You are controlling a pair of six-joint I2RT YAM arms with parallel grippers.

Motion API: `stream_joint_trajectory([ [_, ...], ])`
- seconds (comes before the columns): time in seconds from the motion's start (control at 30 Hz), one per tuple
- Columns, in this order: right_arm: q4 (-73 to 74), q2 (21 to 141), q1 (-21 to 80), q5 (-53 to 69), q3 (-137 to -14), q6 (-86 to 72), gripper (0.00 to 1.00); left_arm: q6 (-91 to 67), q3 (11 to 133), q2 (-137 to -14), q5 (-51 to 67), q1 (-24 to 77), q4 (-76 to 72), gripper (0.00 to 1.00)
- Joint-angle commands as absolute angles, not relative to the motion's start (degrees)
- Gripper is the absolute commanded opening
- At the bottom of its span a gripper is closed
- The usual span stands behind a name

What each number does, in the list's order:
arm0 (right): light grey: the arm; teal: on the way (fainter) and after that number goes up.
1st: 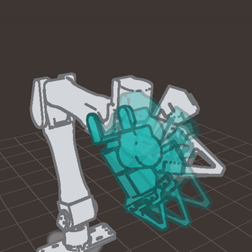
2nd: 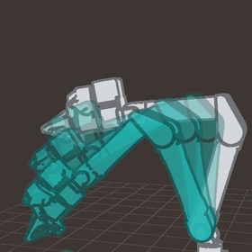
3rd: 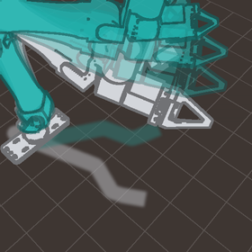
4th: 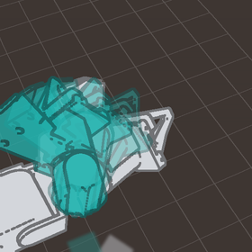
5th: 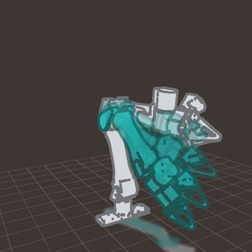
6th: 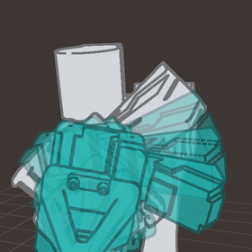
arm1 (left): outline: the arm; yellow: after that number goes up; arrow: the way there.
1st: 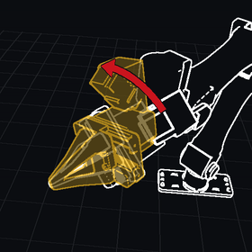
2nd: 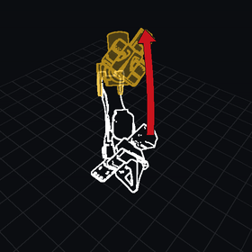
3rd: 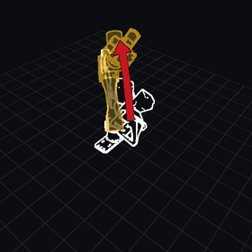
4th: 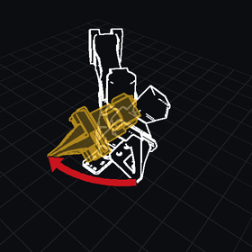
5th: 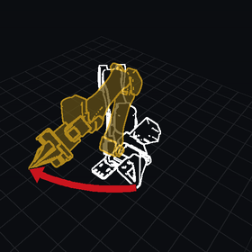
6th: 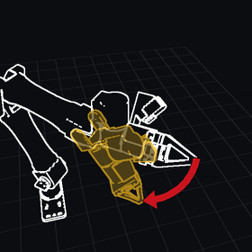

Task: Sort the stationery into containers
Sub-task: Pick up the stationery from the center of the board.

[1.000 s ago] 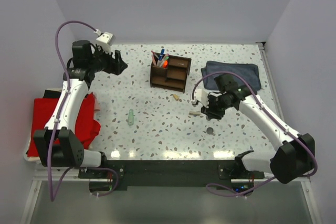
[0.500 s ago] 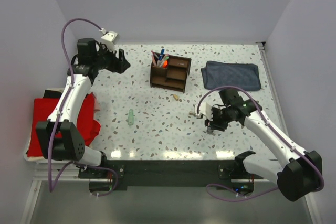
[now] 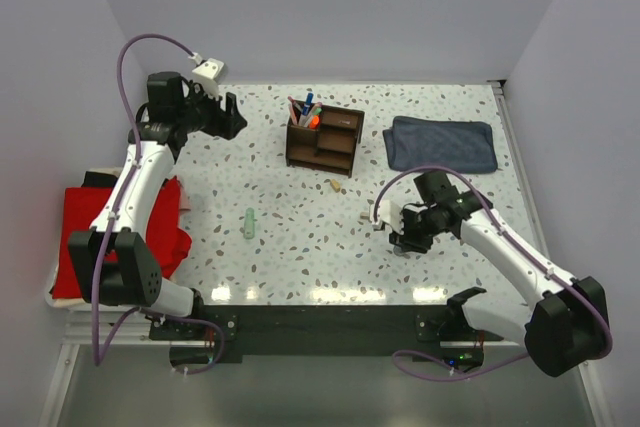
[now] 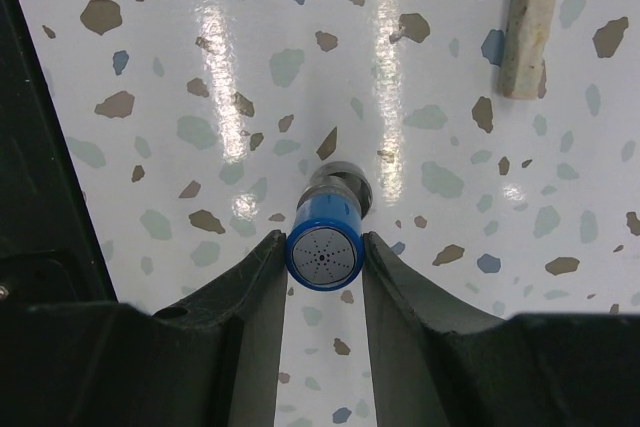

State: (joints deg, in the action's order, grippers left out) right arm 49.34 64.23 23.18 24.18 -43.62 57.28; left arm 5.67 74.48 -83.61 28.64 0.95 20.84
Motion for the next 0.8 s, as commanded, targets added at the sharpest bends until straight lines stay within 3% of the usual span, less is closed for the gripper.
stream_joint_trajectory([
  [0.0, 48.52, 64.42, 22.94, 25.66, -42.89, 59.68, 0.00, 7.21, 76.99, -83.94, 27.95, 1.32, 19.69, 0.71],
  [0.77, 49.04, 67.23, 21.01, 25.75, -44.82, 61.08, 0.00, 7.03, 76.82, -84.55, 28.57, 1.76, 19.51, 0.71],
])
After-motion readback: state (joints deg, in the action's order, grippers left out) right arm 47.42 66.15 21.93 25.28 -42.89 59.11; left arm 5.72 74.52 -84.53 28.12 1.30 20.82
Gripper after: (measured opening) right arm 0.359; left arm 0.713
